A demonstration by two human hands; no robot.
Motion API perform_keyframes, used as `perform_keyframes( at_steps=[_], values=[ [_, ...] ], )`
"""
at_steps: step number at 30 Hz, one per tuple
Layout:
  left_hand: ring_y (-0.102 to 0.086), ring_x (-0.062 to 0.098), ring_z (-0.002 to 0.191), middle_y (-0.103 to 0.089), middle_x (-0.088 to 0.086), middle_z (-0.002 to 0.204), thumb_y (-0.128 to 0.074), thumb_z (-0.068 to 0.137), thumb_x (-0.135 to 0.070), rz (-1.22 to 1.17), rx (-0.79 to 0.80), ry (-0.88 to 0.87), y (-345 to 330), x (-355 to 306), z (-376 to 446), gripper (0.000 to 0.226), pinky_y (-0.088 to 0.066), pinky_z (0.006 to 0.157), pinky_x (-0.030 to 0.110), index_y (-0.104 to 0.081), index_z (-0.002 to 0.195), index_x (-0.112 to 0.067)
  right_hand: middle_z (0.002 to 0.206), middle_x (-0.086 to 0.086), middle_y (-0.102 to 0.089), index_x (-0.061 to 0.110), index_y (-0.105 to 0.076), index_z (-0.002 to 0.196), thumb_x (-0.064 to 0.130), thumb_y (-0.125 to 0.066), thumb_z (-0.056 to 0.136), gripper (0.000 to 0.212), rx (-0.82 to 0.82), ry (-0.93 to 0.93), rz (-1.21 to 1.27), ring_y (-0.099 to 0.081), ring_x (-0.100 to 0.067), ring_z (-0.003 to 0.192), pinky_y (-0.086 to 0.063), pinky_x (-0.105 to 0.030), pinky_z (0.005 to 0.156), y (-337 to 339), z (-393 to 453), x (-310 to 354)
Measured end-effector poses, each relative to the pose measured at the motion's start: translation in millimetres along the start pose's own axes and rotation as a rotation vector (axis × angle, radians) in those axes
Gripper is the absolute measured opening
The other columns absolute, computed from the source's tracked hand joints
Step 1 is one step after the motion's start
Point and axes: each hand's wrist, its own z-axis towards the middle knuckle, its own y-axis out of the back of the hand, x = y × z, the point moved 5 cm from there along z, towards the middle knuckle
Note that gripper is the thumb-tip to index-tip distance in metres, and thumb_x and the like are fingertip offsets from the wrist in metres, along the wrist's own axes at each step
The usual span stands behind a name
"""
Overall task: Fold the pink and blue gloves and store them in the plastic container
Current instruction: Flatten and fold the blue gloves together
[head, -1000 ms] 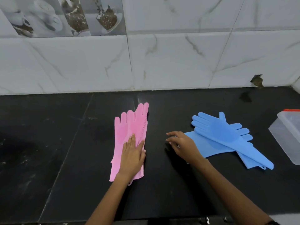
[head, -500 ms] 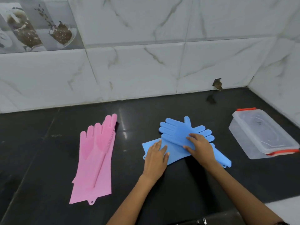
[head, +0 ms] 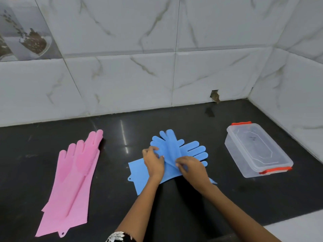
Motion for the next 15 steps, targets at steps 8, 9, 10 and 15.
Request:
perform_keyframes(
  at_steps=[8,9,10,15],
  values=[
    [-0.059,0.015,0.068,-0.06,0.015,0.104,-0.051,0.074,0.015,-0.07,-0.067,0.016,10.8,14.7,8.3,0.023,-0.046,0.067,0.015,-0.065,0.074,-0.004,0.106,0.001,-0.068,0.013,-0.066,0.106,0.039,-0.062,0.087,0.033,-0.051,-0.289,0.038,-0.064,-0.014,0.094,-0.05,-0.027,0.074,7.8,2.1,-21.9],
    [-0.059,0.015,0.068,-0.061,0.016,0.103,-0.052,0.074,0.014,-0.086,-0.072,0.034,11.6,15.7,8.4,0.022,-0.046,0.067,0.015,-0.065,0.075,-0.004,0.102,0.0,-0.068,0.012,-0.066,0.103,0.044,-0.062,0.085,0.037,-0.047,-0.29,0.029,-0.064,-0.014,0.09,-0.049,-0.028,0.071,6.9,3.7,-18.5],
    [-0.059,0.015,0.067,-0.062,0.017,0.101,-0.054,0.074,0.013,-0.102,-0.078,0.049,11.9,15.9,8.4,0.021,-0.046,0.067,0.015,-0.065,0.075,-0.004,0.096,-0.001,-0.069,0.01,-0.065,0.101,0.047,-0.063,0.083,0.041,-0.071,-0.294,0.034,-0.064,-0.015,0.086,-0.049,-0.028,0.068,6.5,4.7,-15.3],
    [-0.056,0.009,0.064,-0.063,0.02,0.096,-0.063,0.074,0.007,-0.156,-0.074,0.049,9.8,7.3,9.9,0.013,-0.043,0.059,0.003,-0.062,0.071,-0.005,0.069,-0.012,-0.064,0.0,-0.063,0.097,0.024,-0.072,0.08,0.031,-0.061,-0.485,0.21,-0.062,-0.022,0.067,-0.052,-0.037,0.066,5.4,14.5,-20.9]
  ],
)
